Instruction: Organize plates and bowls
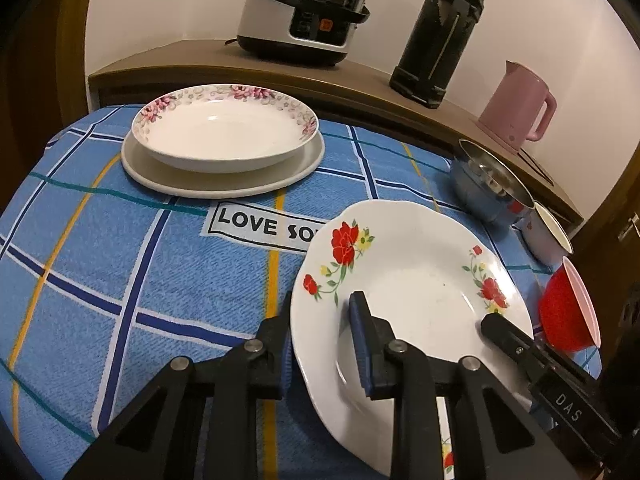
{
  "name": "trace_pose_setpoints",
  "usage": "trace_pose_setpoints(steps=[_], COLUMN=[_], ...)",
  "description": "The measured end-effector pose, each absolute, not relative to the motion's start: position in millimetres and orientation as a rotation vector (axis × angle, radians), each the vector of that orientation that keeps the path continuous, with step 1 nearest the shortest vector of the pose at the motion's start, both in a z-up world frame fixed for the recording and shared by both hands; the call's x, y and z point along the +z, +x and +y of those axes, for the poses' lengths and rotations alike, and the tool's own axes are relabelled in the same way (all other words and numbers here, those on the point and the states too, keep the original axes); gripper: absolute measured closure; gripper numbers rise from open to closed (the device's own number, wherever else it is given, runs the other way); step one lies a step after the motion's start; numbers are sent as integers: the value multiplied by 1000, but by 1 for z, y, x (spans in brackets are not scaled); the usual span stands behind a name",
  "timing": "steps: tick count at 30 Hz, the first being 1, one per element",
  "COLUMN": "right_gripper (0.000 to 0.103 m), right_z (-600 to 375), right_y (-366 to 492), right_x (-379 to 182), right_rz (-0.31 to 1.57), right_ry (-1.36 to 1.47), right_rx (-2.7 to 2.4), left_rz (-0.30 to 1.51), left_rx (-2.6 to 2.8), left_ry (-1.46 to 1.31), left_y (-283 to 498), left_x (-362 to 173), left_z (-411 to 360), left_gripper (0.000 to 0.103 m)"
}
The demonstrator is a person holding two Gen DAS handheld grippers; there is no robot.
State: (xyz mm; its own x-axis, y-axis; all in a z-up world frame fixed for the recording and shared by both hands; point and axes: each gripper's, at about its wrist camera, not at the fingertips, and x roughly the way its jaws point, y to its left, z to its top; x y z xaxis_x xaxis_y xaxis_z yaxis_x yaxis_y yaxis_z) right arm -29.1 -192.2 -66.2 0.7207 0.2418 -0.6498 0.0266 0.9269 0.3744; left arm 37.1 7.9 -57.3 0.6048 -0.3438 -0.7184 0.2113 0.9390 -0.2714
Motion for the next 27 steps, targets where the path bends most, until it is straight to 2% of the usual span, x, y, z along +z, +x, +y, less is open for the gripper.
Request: trace_pose_setpoints(steps=[27], right_gripper=[86], right_z=[-170], right_y=[-43], right_x=[-49], right_rz=[743], right_ry=[343], right_rx=[161], left_rz=[840], left_rx=[-247], left_ry=[-167], left_y=[8], left_x=[-43], left_z=[31], left_gripper=[75])
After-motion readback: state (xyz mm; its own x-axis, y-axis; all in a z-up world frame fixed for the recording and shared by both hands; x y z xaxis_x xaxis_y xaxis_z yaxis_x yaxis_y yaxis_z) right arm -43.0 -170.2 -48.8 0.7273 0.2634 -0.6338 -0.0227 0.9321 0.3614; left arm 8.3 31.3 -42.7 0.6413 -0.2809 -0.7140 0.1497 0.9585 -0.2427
